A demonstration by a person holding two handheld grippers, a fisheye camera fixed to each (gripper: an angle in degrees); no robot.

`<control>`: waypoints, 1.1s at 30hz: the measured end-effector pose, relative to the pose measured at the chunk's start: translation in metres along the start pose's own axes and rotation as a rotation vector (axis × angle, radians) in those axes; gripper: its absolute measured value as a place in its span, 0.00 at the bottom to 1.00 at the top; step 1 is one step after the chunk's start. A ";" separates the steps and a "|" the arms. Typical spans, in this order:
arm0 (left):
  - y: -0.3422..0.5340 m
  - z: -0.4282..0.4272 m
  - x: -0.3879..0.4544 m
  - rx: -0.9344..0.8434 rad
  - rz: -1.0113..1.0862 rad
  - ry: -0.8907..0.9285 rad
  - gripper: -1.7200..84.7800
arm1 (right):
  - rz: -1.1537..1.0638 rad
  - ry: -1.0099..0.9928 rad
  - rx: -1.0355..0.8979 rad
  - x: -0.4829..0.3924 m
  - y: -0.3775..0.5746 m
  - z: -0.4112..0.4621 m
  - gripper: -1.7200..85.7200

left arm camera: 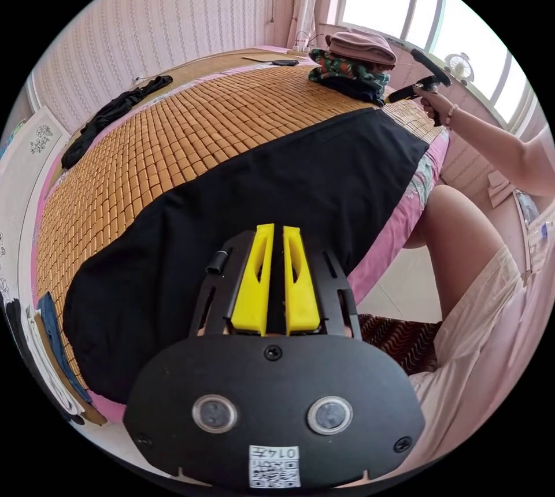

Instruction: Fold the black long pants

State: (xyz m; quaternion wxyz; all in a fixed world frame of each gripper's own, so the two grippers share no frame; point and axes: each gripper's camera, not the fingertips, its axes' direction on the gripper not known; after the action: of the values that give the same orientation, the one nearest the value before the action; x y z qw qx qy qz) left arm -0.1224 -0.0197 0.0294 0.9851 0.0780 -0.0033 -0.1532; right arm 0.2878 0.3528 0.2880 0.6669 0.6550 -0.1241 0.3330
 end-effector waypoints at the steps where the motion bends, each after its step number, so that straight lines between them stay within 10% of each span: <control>1: 0.001 0.000 0.006 0.006 0.004 0.011 0.03 | -0.074 0.004 -0.011 -0.023 -0.002 -0.001 0.01; 6: 0.006 0.020 0.056 0.039 -0.003 0.075 0.01 | -0.640 -0.177 -0.062 -0.228 -0.012 0.012 0.01; 12: 0.015 0.057 0.084 -0.018 0.057 -0.033 0.01 | -0.795 -0.075 -0.215 -0.349 -0.052 0.063 0.01; 27: 0.017 0.084 0.078 0.069 -0.025 0.108 0.01 | -0.769 -0.145 -0.375 -0.356 -0.087 0.092 0.01; 33: 0.013 0.085 0.096 0.097 0.038 0.110 0.01 | -0.540 -0.353 -0.071 -0.269 -0.026 0.066 0.01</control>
State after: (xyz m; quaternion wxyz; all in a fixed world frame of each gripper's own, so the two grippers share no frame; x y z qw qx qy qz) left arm -0.0299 -0.0495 0.1136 0.9816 0.1337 0.0419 -0.1298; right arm 0.1201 0.2163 0.1129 0.7218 0.6881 -0.0710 0.0208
